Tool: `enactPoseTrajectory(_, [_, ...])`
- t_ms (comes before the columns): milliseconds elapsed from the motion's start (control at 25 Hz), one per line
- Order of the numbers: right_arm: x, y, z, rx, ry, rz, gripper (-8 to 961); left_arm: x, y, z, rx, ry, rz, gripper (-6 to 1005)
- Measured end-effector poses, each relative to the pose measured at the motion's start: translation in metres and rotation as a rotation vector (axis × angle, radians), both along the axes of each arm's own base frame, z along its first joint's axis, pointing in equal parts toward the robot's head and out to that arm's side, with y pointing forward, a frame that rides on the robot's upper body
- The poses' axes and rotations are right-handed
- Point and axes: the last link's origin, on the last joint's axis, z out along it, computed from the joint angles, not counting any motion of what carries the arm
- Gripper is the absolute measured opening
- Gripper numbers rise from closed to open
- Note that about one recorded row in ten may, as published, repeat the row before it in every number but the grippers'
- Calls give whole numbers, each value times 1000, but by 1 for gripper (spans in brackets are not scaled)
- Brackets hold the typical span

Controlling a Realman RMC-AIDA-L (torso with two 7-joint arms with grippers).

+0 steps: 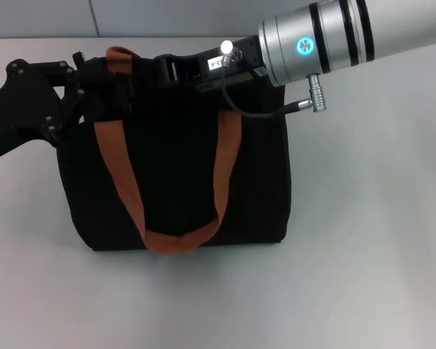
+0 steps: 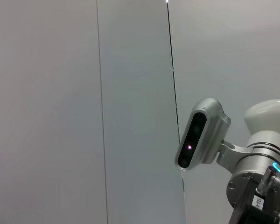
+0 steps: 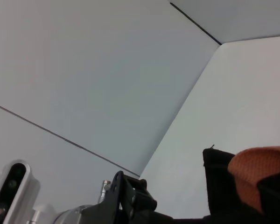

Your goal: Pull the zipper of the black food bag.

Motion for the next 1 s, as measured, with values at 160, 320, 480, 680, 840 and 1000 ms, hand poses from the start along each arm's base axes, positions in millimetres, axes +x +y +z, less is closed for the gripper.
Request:
enactPoseTrajectory(160, [1, 1, -2, 8, -14, 2, 199, 0, 0, 0, -1, -1, 0, 16])
enactPoseTrajectory(320, [3, 1, -2, 9, -16, -1, 165, 1, 0, -1, -2, -2, -1, 17])
enactPoseTrajectory(480, [3, 0, -3, 12, -21, 9, 132, 1, 0, -1, -2, -3, -2, 19])
enactPoseTrajectory(680, [3, 0, -4, 28, -29, 48, 119, 1, 0, -2, -4, -5, -4, 21])
enactPoseTrajectory(840, [3, 2, -3, 40, -32, 53, 23, 0, -1, -1, 1, -8, 0, 22])
enactPoseTrajectory(1000, [6, 3, 1, 59, -36, 52, 8, -1, -2, 2, 10, -17, 6, 24])
